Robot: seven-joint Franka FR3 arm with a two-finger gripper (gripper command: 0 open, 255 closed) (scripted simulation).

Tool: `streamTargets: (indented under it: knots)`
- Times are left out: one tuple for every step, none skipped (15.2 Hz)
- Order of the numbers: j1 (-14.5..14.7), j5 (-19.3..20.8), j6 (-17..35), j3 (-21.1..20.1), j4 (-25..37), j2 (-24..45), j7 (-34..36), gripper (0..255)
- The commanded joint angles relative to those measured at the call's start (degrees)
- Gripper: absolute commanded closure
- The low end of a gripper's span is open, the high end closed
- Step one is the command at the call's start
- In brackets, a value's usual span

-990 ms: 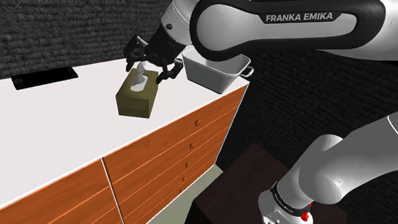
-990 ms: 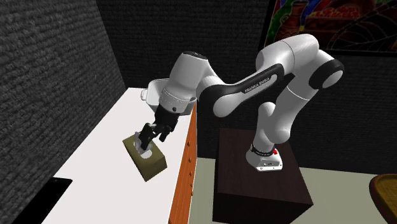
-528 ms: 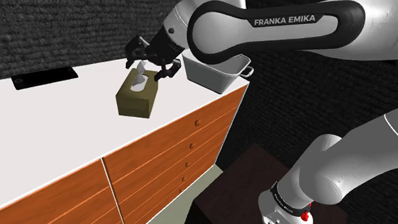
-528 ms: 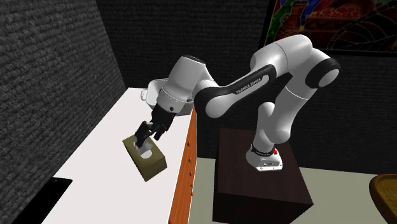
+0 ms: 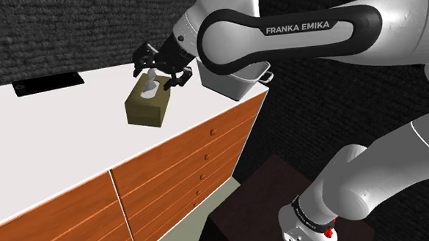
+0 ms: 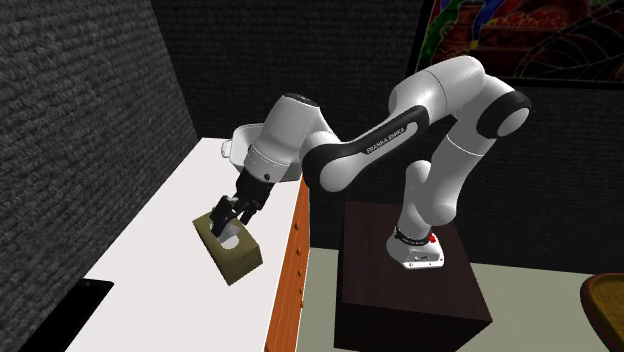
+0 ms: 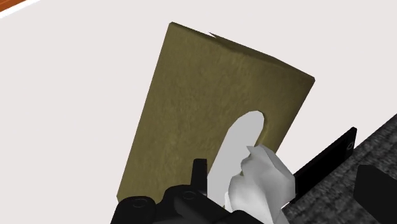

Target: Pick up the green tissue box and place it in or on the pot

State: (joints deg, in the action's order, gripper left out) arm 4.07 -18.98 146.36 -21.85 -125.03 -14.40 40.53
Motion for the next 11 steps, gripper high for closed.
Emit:
streamTargets:
  knots:
    - [0.0, 0.0, 0.0, 0.0, 0.0, 0.0, 0.0, 0]
    - [0.0, 0.0, 0.0, 0.0, 0.0, 0.0, 0.0, 0]
    - [0.0, 0.0, 0.0, 0.0, 0.0, 0.0, 0.0, 255]
    - [0.0, 0.0, 0.0, 0.0, 0.0, 0.0, 0.0, 255]
    - [0.0, 0.0, 0.0, 0.0, 0.0, 0.0, 0.0, 255]
    - [0.0, 0.0, 0.0, 0.0, 0.0, 0.0, 0.0, 255]
    - [0.0, 0.0, 0.0, 0.0, 0.0, 0.0, 0.0, 255]
    - [0.0, 0.0, -0.01, 0.01, 0.0, -0.01, -0.01, 255]
    - [0.0, 0.0, 0.02, -0.01, -0.02, -0.01, 0.02, 255]
    - [-0.01, 0.07, 0.03, -0.07, 0.06, 0.06, 0.1, 255]
    - [0.03, -0.01, 0.11, -0.06, -0.14, -0.05, 0.07, 255]
